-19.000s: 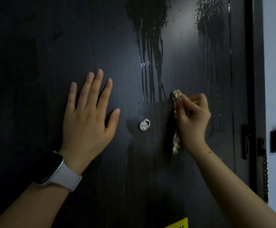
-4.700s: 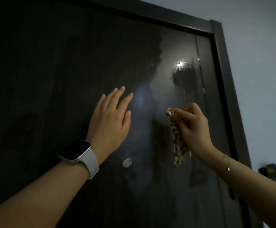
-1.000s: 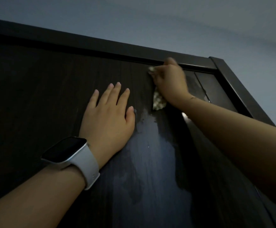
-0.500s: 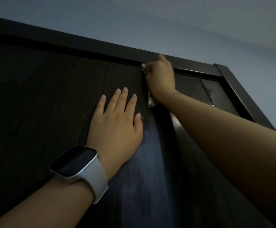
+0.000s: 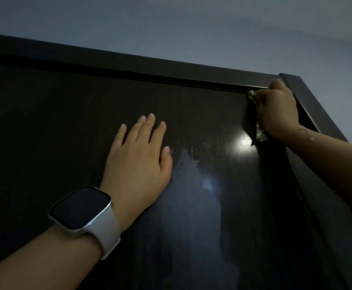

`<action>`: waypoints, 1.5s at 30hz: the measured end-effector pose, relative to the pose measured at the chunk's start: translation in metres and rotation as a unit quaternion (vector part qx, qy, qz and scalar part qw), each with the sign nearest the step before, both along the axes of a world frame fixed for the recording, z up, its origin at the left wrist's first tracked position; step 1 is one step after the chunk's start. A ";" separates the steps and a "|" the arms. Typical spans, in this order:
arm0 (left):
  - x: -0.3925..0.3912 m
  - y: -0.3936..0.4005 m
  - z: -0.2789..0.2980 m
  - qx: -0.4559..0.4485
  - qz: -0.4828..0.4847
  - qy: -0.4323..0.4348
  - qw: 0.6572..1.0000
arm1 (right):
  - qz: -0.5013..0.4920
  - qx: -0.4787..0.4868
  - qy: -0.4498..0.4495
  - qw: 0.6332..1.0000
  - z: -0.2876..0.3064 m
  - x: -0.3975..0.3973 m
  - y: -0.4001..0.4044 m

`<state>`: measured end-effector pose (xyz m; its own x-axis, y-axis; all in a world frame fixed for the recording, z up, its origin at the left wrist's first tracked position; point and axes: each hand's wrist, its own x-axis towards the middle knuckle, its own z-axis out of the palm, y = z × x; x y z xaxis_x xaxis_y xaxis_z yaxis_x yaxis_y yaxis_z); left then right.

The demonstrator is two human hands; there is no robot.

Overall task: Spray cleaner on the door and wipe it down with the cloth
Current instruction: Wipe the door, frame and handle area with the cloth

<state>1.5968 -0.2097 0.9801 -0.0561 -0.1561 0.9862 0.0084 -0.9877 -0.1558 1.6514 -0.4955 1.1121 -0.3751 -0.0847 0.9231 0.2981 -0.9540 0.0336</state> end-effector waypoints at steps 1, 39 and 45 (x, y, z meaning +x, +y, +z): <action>-0.003 -0.006 0.001 -0.011 0.014 0.003 1.000 | -0.006 0.007 0.006 1.000 0.000 0.003 -0.013; 0.046 -0.173 0.004 0.078 -0.066 -0.028 0.994 | 0.035 -0.132 0.053 0.989 -0.065 0.000 -0.090; 0.046 -0.172 0.004 0.080 -0.068 -0.021 0.994 | 0.022 -0.243 0.070 0.967 -0.186 -0.006 -0.103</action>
<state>1.6429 -0.3820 0.9843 -0.1281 -0.2991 0.9456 -0.1128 -0.9429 -0.3135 1.6455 -0.5985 0.9265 -0.2496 0.3587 0.8994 0.3720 -0.8221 0.4311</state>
